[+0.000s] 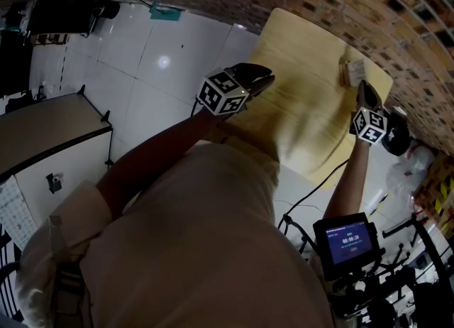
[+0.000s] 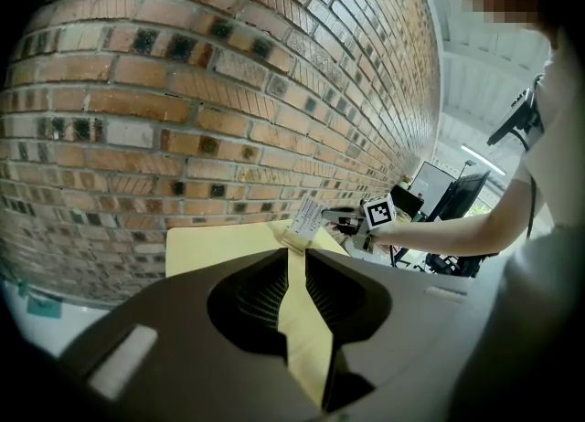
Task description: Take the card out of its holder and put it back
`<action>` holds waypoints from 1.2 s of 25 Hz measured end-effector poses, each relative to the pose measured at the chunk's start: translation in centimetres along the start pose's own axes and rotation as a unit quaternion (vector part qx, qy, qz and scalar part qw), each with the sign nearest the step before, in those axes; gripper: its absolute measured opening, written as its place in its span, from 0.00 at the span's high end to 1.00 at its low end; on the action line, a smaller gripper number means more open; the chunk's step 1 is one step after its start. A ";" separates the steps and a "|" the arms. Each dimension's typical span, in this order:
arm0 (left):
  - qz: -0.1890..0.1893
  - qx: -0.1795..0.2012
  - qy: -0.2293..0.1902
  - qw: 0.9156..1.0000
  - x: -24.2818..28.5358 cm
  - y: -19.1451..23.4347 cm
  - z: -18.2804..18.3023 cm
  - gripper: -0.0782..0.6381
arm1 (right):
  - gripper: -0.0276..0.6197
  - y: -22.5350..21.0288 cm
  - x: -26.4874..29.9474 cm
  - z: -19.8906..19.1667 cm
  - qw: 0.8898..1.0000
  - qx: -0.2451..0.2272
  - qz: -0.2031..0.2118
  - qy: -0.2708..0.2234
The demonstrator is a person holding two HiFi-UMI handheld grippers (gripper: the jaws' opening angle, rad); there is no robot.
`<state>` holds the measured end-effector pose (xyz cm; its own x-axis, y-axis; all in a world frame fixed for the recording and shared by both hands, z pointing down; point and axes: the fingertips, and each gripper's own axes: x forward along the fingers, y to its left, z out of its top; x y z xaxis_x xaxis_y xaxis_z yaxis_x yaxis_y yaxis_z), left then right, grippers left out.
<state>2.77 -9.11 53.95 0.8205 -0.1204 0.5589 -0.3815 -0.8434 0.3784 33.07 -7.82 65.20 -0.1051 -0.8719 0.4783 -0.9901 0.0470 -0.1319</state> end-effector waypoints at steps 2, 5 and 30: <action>-0.001 0.000 0.000 1.000 0.0 -0.1 0.0 0.78 | 0.94 0.1 0.1 0.1 1.000 -0.001 0.001 0.000; -0.002 0.001 0.001 1.000 0.0 -0.2 0.1 0.78 | 0.94 0.2 0.2 0.1 1.000 -0.001 0.001 -0.001; 0.001 0.002 0.004 1.000 -0.4 -0.4 0.2 0.78 | 0.94 0.2 0.7 -1.1 1.000 0.010 -0.002 0.006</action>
<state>2.70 -8.81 53.48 0.8166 -0.1174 0.5651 -0.3811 -0.8450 0.3751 32.69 -7.89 66.51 -0.1016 -0.8662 0.4893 -0.9885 0.0327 -0.1474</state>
